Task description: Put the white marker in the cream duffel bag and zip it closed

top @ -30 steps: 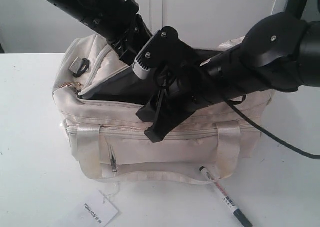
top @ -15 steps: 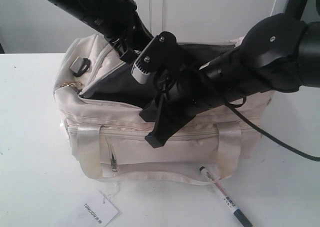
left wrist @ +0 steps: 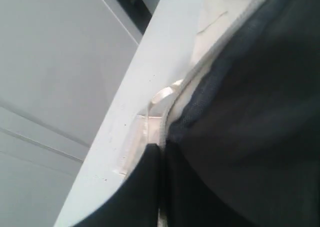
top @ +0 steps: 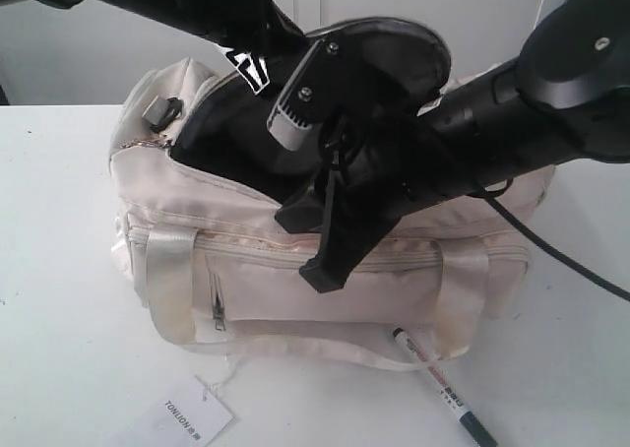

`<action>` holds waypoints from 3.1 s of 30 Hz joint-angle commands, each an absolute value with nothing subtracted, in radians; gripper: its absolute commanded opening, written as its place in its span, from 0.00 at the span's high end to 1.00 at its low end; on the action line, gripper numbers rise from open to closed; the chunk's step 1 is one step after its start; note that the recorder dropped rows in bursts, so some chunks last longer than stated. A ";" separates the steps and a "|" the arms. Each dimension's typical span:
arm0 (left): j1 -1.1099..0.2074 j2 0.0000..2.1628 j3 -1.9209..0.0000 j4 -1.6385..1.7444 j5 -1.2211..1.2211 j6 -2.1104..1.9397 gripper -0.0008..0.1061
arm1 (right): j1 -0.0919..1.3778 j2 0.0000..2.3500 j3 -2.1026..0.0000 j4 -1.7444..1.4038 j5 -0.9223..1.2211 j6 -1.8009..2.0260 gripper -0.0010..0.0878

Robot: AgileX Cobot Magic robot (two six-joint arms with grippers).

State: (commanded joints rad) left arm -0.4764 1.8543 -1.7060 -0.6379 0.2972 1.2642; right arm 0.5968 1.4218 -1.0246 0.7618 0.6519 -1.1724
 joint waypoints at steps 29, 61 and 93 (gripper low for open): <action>-0.476 2.059 -1.714 -0.564 -0.374 1.279 0.99 | 0.597 1.422 -1.025 0.651 0.700 -1.172 0.99; -0.461 2.065 -1.714 -0.570 -0.381 1.279 0.99 | 0.597 1.434 -1.022 0.450 0.627 -1.114 0.99; -0.461 2.065 -1.714 -0.570 -0.381 1.279 0.99 | 0.597 1.468 -1.022 0.452 0.592 -1.013 0.50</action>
State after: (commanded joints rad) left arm -0.4612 2.0647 -1.7140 -0.5705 -0.3809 1.2787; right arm 0.5968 1.4678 -1.0224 0.4515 0.5919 -1.0127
